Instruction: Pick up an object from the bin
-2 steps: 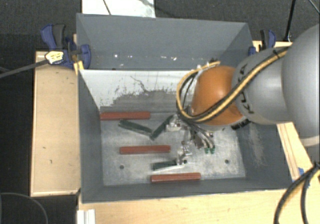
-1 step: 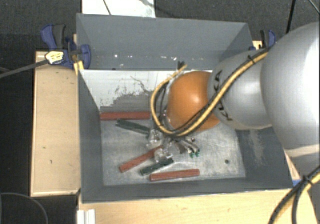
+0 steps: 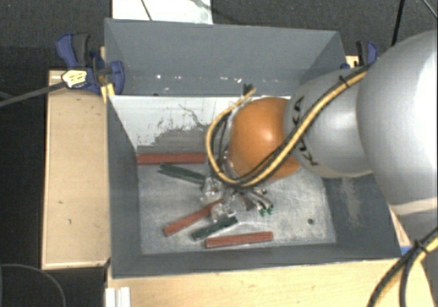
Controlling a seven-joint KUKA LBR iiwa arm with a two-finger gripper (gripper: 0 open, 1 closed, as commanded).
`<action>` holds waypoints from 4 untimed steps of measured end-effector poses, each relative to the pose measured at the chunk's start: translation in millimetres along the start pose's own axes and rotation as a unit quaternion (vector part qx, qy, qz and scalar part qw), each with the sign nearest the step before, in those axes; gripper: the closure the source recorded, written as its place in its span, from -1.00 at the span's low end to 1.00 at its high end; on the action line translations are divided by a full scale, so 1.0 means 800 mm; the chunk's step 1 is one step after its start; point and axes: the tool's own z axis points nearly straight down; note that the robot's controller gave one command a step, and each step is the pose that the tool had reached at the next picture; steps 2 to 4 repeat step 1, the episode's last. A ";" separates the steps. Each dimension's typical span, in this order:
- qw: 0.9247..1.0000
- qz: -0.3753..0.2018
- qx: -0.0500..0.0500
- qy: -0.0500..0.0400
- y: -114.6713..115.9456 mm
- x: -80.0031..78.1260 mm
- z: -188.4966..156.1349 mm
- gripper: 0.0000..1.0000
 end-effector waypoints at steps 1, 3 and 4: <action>0.999 -0.034 0.000 0.005 -0.039 -0.009 -0.179 1.00; 0.999 -0.034 0.000 0.005 -0.039 -0.009 -0.179 1.00; 0.999 -0.034 0.000 0.005 -0.039 -0.009 -0.179 1.00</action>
Offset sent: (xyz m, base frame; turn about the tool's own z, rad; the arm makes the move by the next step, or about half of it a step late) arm 0.0000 0.0000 0.0000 0.0000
